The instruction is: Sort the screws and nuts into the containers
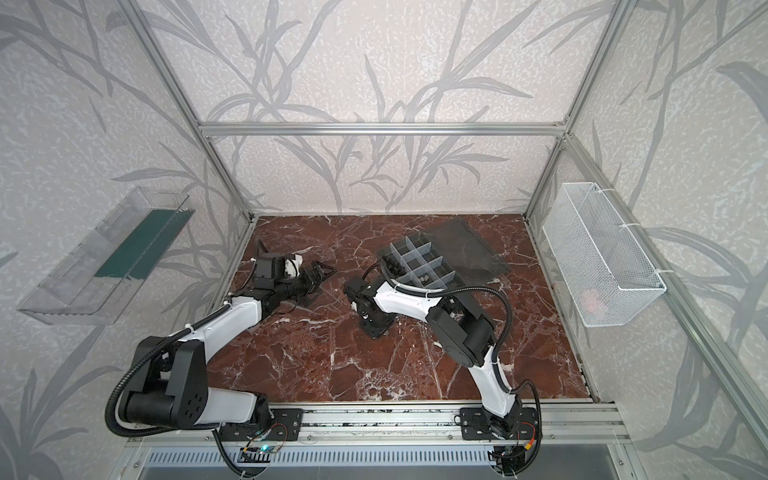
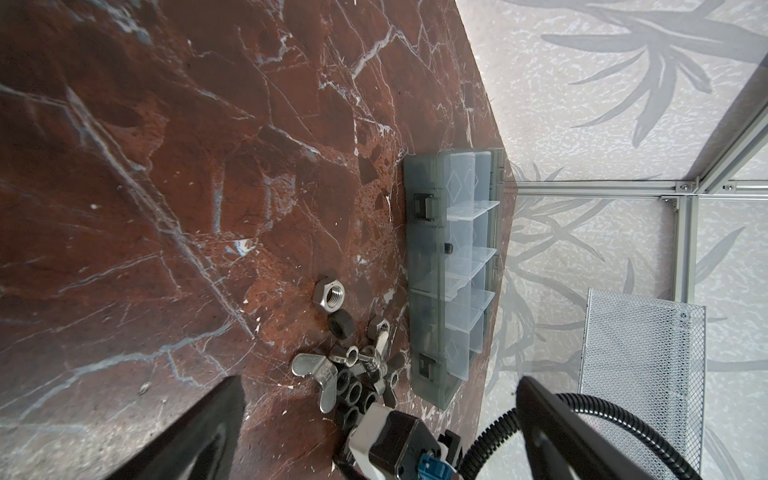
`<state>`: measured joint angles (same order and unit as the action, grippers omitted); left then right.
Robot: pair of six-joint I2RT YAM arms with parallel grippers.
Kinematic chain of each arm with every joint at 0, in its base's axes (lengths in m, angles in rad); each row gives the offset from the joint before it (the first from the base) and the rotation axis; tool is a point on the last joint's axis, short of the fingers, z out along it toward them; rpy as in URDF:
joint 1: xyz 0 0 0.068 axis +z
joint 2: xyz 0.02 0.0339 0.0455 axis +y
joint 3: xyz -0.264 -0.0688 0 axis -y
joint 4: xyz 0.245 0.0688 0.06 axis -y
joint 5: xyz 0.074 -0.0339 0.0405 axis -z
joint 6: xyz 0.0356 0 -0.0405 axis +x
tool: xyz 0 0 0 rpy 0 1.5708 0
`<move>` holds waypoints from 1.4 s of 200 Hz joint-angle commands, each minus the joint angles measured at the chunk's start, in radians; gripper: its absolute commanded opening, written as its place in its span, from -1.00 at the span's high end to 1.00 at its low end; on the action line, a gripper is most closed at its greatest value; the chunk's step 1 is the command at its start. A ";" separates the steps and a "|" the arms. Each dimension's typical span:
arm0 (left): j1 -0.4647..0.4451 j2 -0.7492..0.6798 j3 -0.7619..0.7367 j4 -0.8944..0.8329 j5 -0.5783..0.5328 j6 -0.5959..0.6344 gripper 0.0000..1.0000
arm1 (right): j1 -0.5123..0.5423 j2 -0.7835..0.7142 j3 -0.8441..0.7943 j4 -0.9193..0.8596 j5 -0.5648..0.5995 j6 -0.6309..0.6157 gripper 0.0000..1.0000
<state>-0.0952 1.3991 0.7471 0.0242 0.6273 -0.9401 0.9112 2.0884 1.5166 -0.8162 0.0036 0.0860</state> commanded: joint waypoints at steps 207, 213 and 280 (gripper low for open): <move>-0.221 0.022 0.065 0.243 0.201 -0.009 -0.99 | -0.360 -0.140 0.256 -0.107 0.080 0.075 0.76; -0.230 0.024 0.069 0.239 0.203 0.004 -0.99 | -0.373 -0.141 0.248 -0.100 0.078 0.078 0.76; -0.335 0.068 0.229 -0.059 0.032 0.205 -0.99 | -0.467 -0.139 0.133 0.002 0.043 0.089 0.74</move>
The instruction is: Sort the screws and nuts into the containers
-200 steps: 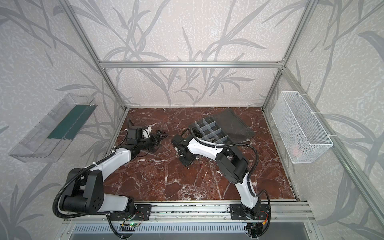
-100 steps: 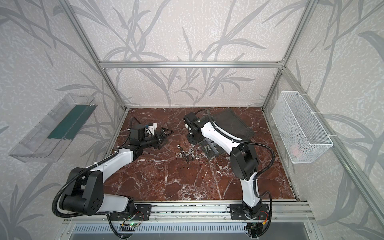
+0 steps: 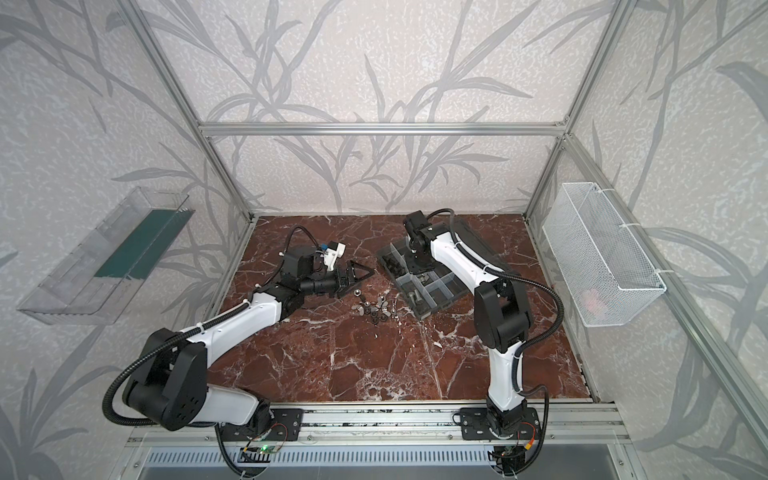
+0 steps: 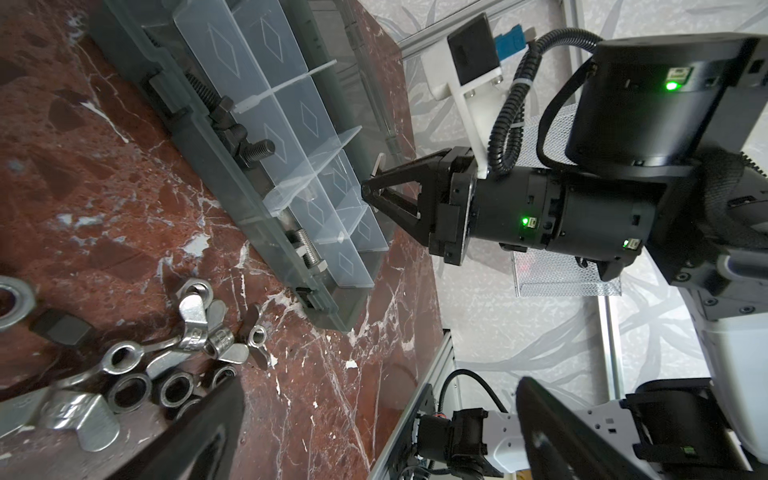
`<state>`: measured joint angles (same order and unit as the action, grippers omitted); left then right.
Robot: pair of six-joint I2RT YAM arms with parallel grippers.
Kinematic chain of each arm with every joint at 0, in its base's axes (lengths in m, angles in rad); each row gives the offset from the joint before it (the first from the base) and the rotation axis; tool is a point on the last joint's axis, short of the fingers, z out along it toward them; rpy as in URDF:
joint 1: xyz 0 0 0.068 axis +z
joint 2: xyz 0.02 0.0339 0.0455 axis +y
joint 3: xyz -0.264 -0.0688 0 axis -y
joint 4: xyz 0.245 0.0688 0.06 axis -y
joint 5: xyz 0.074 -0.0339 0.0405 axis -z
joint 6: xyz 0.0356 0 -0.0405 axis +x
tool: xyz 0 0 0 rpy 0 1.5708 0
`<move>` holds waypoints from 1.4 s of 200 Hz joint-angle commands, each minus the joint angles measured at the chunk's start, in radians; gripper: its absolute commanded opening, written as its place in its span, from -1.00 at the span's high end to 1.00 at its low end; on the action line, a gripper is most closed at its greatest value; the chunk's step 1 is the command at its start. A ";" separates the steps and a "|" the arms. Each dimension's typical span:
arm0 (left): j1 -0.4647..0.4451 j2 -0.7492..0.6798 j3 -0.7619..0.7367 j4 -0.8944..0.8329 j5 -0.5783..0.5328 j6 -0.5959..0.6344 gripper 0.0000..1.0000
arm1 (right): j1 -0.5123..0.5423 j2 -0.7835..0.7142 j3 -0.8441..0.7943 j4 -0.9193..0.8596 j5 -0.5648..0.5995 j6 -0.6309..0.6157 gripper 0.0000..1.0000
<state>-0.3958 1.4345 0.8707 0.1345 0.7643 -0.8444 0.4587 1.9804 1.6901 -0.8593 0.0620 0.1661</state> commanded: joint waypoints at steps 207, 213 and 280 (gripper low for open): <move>-0.104 0.105 0.186 -0.314 -0.194 0.273 -0.99 | -0.049 0.057 -0.049 0.053 0.016 0.014 0.40; -0.103 0.104 0.187 -0.317 -0.198 0.275 -0.99 | -0.049 0.053 -0.049 0.054 0.015 0.014 0.39; -0.100 0.110 0.197 -0.352 -0.228 0.281 -0.99 | -0.048 -0.026 -0.059 0.058 -0.031 0.017 0.33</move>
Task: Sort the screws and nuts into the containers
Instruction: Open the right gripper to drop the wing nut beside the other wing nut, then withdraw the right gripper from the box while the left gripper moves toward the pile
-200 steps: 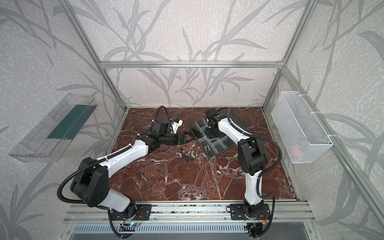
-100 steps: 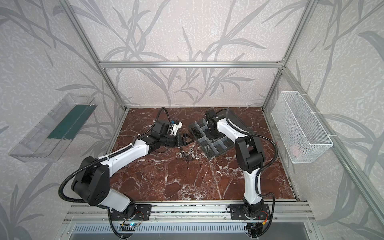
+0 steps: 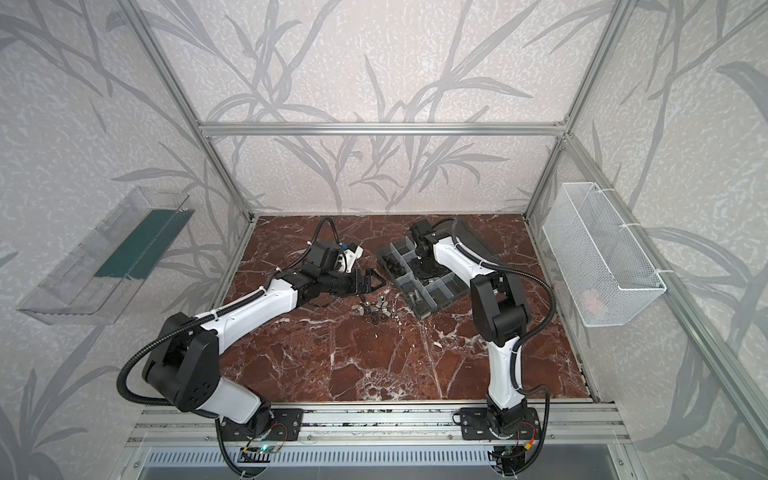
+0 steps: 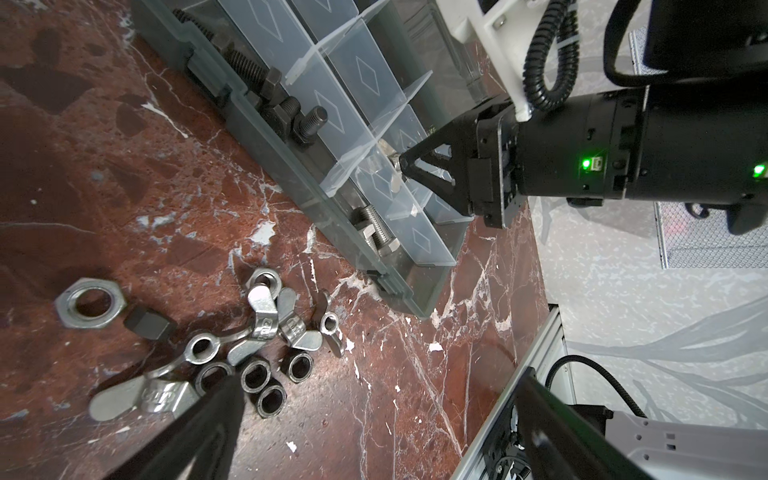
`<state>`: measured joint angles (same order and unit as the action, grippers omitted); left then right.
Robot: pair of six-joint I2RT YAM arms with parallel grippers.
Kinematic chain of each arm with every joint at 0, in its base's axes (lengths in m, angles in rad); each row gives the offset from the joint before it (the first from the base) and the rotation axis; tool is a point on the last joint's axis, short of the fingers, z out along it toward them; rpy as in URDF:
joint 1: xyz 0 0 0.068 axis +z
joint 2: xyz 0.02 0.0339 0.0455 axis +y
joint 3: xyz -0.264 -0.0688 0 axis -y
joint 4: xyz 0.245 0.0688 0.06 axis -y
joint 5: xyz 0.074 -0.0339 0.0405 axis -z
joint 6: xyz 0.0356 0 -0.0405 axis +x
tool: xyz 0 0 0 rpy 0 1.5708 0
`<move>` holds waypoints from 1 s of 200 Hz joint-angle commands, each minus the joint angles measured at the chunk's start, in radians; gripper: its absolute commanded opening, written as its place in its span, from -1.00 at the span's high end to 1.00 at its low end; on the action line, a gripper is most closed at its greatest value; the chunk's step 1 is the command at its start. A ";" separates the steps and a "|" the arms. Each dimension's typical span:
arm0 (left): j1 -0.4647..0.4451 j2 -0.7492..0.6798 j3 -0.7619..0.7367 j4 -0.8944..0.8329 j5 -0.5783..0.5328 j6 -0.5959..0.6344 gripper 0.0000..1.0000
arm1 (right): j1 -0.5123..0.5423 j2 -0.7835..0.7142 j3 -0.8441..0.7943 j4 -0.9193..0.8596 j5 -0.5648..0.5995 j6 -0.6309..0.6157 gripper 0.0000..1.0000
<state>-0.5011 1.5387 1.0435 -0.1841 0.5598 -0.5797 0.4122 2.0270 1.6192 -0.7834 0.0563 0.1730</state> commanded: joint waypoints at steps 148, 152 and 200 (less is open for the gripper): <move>0.055 0.145 -0.031 -0.106 -0.027 -0.235 -0.99 | 0.201 -0.308 -0.216 0.200 0.039 -0.027 -0.64; 0.055 0.149 -0.035 -0.108 -0.032 -0.239 -0.99 | 0.201 -0.310 -0.224 0.204 0.038 -0.025 -0.67; 0.056 0.178 -0.071 -0.121 -0.058 -0.254 -0.99 | 0.202 -0.364 -0.317 0.258 0.067 -0.026 -0.98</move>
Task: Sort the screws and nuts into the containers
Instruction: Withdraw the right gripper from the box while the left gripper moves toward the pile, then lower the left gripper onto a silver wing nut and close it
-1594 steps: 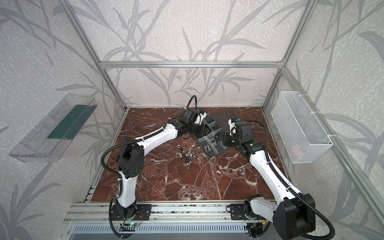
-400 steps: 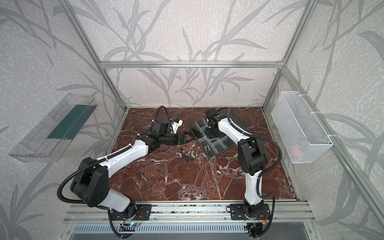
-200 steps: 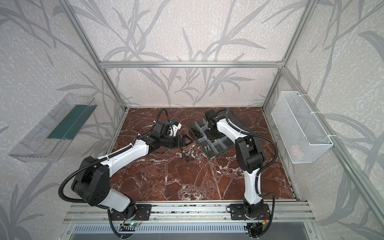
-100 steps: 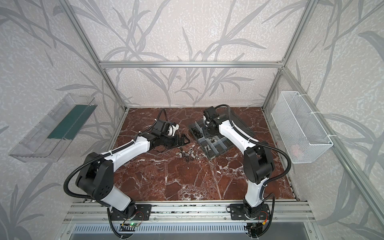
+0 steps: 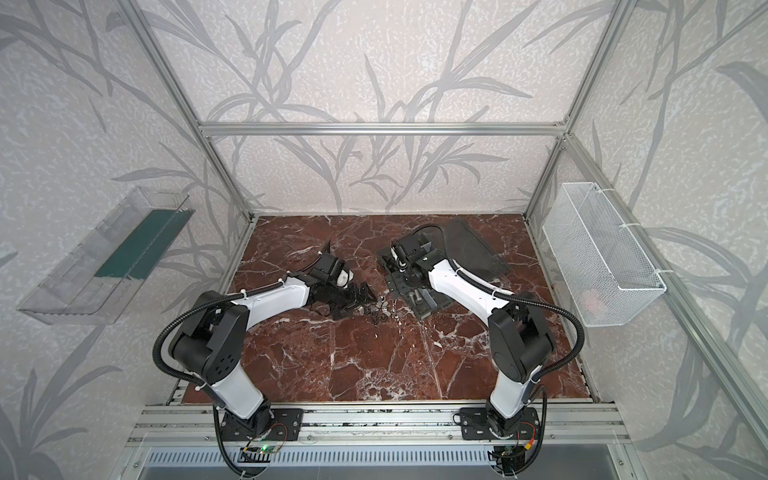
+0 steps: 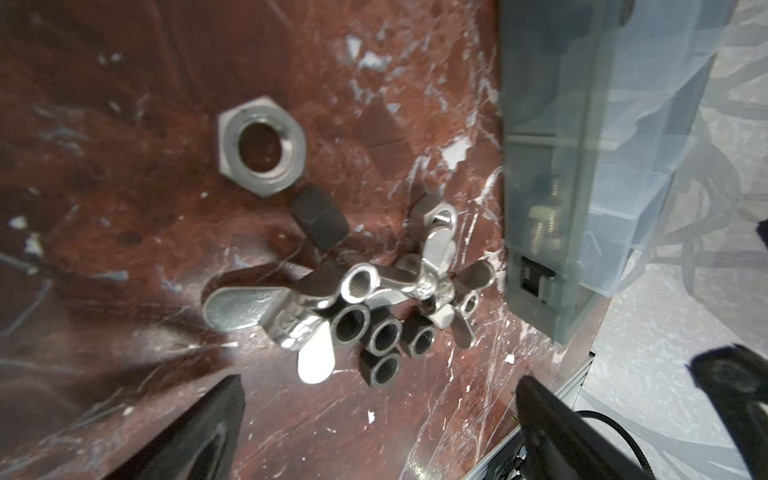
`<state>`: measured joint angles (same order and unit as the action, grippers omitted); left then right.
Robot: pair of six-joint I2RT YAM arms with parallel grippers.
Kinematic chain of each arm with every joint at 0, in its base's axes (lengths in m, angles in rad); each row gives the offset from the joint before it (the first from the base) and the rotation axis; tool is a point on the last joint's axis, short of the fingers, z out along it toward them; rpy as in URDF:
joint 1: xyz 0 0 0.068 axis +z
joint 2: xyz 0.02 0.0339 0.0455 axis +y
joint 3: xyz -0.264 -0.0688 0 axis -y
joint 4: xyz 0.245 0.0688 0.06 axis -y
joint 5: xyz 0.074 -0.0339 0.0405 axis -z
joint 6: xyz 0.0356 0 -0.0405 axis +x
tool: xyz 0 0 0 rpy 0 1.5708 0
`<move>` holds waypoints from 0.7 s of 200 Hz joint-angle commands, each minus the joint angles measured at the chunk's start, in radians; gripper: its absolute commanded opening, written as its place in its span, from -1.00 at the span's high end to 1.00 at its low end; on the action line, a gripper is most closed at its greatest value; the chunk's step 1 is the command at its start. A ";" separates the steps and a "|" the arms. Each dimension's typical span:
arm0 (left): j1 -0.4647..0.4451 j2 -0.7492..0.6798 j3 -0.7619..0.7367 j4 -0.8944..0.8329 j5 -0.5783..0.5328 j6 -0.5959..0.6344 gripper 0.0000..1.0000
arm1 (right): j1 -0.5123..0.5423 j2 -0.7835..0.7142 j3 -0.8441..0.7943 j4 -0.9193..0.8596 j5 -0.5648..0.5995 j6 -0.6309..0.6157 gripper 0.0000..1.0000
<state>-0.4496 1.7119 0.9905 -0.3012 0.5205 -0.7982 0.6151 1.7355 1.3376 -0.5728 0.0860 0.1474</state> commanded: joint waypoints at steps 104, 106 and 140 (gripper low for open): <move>0.006 0.104 0.067 -0.098 -0.112 0.034 -0.42 | -0.004 -0.231 -0.190 0.152 0.084 -0.012 -0.98; 0.005 0.106 0.068 -0.101 -0.115 0.037 -0.41 | -0.006 -0.233 -0.191 0.154 0.084 -0.012 -0.99; 0.009 0.150 0.104 -0.138 -0.121 0.086 -0.19 | -0.005 -0.251 -0.224 0.176 0.081 -0.006 -0.98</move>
<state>-0.4484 1.8099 1.0683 -0.3611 0.4511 -0.7639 0.6140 1.5166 1.1423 -0.4282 0.1577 0.1436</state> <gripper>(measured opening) 0.637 0.991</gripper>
